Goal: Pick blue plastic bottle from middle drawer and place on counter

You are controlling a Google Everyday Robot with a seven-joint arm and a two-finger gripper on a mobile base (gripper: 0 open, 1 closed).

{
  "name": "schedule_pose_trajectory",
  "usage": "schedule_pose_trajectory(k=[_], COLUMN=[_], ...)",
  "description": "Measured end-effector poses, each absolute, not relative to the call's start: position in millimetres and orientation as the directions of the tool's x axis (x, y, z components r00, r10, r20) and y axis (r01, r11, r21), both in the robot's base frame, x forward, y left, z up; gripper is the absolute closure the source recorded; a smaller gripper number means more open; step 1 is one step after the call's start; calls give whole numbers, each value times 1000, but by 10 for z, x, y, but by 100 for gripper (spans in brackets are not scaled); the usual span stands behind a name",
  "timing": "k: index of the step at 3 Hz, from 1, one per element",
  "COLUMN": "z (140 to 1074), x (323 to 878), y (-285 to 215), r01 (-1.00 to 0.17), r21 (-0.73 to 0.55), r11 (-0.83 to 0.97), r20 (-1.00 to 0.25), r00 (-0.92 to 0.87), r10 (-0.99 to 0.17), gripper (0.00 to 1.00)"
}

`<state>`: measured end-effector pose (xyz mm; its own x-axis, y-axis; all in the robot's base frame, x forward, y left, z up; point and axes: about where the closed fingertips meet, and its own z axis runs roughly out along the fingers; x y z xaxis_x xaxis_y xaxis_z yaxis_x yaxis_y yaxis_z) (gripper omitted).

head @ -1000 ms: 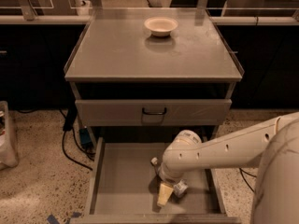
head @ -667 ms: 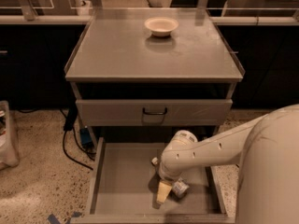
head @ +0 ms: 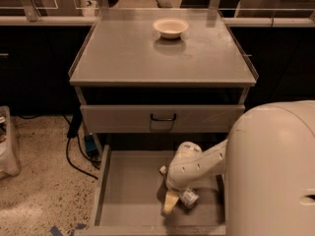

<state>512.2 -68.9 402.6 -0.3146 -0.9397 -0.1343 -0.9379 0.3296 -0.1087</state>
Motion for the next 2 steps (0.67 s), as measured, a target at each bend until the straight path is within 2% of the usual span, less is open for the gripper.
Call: schedule_pose_trajectory(k=[2], z=[3536], x=[5169], y=[-656], r01=[-924], r21=[-98], r11=[371], r20=[-125], r00=[-358], r10=[-925], gripper=[0])
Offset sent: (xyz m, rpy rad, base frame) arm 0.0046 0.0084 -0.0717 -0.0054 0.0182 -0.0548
